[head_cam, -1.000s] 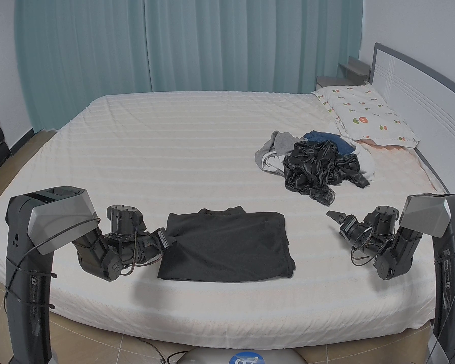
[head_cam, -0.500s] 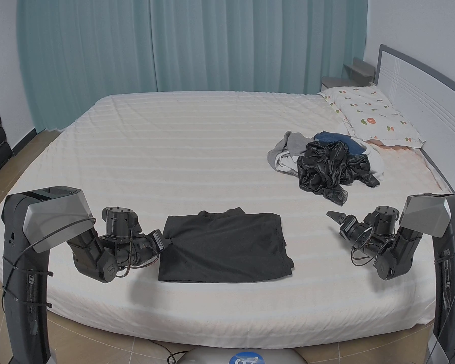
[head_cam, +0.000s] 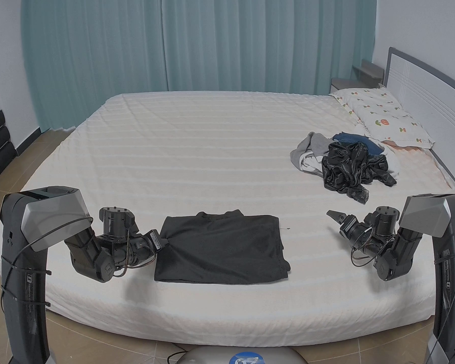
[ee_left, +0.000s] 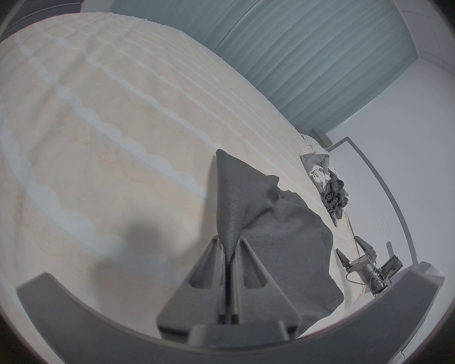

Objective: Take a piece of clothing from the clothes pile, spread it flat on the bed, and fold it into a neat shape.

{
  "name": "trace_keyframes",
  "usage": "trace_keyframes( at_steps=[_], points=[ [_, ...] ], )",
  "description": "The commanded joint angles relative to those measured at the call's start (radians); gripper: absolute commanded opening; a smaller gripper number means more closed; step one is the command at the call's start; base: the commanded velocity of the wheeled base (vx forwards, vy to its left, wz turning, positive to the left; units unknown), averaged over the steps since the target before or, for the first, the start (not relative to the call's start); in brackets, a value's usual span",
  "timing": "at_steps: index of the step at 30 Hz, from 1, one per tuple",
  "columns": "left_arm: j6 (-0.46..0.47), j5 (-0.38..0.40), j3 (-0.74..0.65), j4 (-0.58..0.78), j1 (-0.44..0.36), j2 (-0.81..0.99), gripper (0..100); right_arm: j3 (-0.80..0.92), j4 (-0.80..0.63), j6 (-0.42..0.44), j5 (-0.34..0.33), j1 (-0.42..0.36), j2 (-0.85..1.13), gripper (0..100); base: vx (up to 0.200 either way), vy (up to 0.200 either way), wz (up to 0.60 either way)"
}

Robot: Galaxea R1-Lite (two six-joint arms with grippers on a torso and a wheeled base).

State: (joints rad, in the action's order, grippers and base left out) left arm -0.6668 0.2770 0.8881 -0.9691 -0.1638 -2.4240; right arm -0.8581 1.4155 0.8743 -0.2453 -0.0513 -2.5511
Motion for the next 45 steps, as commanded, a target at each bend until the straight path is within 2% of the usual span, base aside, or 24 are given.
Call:
trace_keyframes(
  at_steps=[1,20,30,31,38,45],
  points=[
    [0.0,0.001,0.002,0.0,0.001,0.0,0,0.001,0.0,0.0,0.0,0.001,0.0,100,0.0,0.2,0.0],
    [-0.023,0.002,-0.021,0.0,0.0,0.019,0,0.001,0.0,0.0,0.0,-0.001,0.002,100,0.0,0.2,0.0],
    [-0.019,0.005,-0.052,-0.002,-0.01,0.023,0,0.01,0.0,0.0,0.003,-0.021,0.011,100,0.0,0.0,0.0],
    [-0.017,0.004,-0.054,-0.003,-0.01,0.026,100,0.019,0.002,-0.001,0.004,-0.025,0.015,100,0.0,0.0,0.0],
    [-0.03,-0.006,-0.024,-0.095,-0.006,0.02,100,0.054,-0.003,-0.006,0.006,-0.082,0.055,100,0.0,0.0,0.0],
    [-0.099,-0.076,0.058,-0.088,-0.01,-0.004,100,0.056,-0.01,-0.008,0.021,-0.137,0.046,100,0.0,0.0,0.0]
  ],
)
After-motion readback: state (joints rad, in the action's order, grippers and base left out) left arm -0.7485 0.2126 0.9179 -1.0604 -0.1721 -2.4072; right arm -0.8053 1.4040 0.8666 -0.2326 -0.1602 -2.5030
